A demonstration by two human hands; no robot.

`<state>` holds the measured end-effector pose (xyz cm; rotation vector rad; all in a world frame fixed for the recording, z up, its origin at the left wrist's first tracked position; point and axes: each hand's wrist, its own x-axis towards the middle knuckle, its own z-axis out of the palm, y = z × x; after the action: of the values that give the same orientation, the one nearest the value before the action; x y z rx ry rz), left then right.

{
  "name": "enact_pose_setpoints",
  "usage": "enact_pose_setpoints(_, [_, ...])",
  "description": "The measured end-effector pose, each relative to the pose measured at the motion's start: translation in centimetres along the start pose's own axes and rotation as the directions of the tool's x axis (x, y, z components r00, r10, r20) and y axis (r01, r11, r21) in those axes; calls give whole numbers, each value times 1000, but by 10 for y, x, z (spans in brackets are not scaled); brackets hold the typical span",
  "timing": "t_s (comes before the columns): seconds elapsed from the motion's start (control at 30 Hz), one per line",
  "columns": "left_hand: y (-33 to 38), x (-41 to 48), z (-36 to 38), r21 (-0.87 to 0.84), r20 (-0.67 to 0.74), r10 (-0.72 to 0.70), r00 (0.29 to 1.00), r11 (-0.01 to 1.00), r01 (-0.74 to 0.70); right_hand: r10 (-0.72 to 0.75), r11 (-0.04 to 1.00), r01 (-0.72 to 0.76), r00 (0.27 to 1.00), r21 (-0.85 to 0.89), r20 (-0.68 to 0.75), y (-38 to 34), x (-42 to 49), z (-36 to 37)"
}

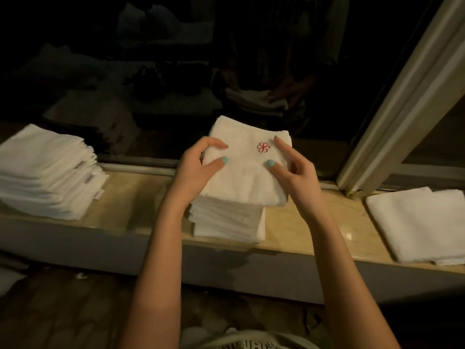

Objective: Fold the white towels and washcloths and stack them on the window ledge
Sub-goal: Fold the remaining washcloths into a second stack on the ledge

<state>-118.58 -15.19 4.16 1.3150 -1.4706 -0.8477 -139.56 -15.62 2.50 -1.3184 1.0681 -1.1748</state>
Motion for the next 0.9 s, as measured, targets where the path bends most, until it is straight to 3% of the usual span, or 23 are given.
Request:
enact_pose_setpoints(0.13, [-18,18,-12,126,-83,-2,997,992,13,69,997,-69,998,-32,-1,12,21,17])
enact_pose_setpoints(0.23, [-32,20,-10,210,-68,-67,995,974,80,122,987,-125,992,-104,-30,27,26,28])
enact_pose_setpoints(0.33, [-40,16,-11,222,-47,-156,987,961,162,133,975,-143,989,-171,-72,35,25,32])
enact_pose_setpoints(0.6, [-44,6,-18,261,-67,-190,979,944,201,127,911,-188,974,-366,-186,38,23,39])
enact_pose_setpoints(0.73, [-41,2,-14,294,-128,-144,981,940,176,114,910,-200,964,-365,-242,39,22,37])
enact_pose_setpoints(0.9, [-24,8,-1,481,-156,42,987,876,38,54,922,-168,948,-350,-314,42,13,9])
